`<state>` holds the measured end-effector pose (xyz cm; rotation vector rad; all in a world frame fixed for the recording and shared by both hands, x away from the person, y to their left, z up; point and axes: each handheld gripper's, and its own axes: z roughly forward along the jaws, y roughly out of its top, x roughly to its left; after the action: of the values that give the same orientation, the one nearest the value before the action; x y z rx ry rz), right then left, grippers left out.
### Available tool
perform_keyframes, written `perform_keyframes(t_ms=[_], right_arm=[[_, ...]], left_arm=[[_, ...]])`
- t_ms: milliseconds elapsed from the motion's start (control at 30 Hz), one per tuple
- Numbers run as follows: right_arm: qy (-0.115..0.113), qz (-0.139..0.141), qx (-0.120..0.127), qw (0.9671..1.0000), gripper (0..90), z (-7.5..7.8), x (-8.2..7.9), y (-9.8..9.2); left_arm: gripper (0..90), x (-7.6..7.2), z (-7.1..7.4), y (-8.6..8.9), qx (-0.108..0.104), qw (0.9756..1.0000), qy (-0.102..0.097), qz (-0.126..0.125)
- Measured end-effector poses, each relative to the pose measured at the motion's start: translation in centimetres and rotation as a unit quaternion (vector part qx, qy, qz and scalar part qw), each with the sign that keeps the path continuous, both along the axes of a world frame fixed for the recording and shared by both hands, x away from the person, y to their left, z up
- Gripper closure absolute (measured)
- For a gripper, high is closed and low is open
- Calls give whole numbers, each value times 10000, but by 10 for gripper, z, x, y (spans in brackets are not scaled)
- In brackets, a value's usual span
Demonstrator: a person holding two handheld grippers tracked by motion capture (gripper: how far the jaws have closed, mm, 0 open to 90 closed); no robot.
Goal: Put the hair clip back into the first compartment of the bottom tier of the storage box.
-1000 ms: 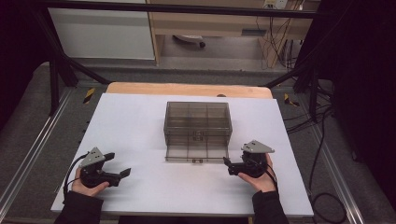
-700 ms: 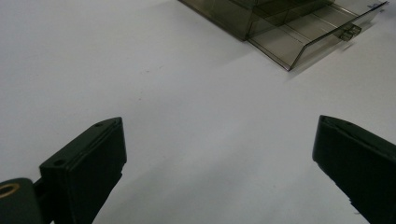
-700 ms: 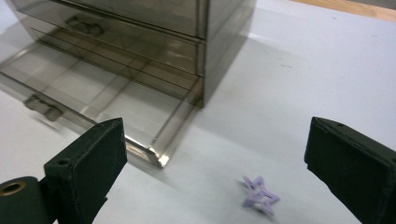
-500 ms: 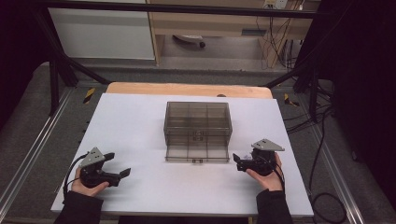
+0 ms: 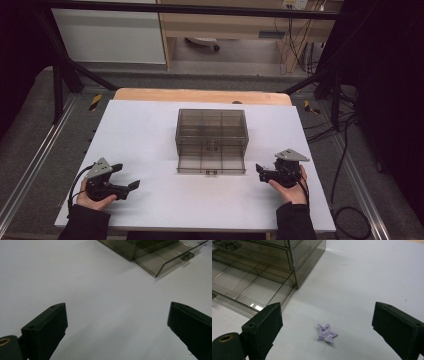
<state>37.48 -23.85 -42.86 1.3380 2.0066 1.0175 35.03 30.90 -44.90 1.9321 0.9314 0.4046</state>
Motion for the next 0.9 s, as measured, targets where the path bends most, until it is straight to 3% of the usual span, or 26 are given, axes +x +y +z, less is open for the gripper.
perform_keyframes(t_ms=[433,900], right_arm=[[136,-285,-158,9994,220,-9,4,-5],[352,-11,-207,9992,399,-16,7,-3]], left_arm=[[21,0,-1,-1,-2,10000,26,7],[21,1,-1,-2,17,10000,29,-21]])
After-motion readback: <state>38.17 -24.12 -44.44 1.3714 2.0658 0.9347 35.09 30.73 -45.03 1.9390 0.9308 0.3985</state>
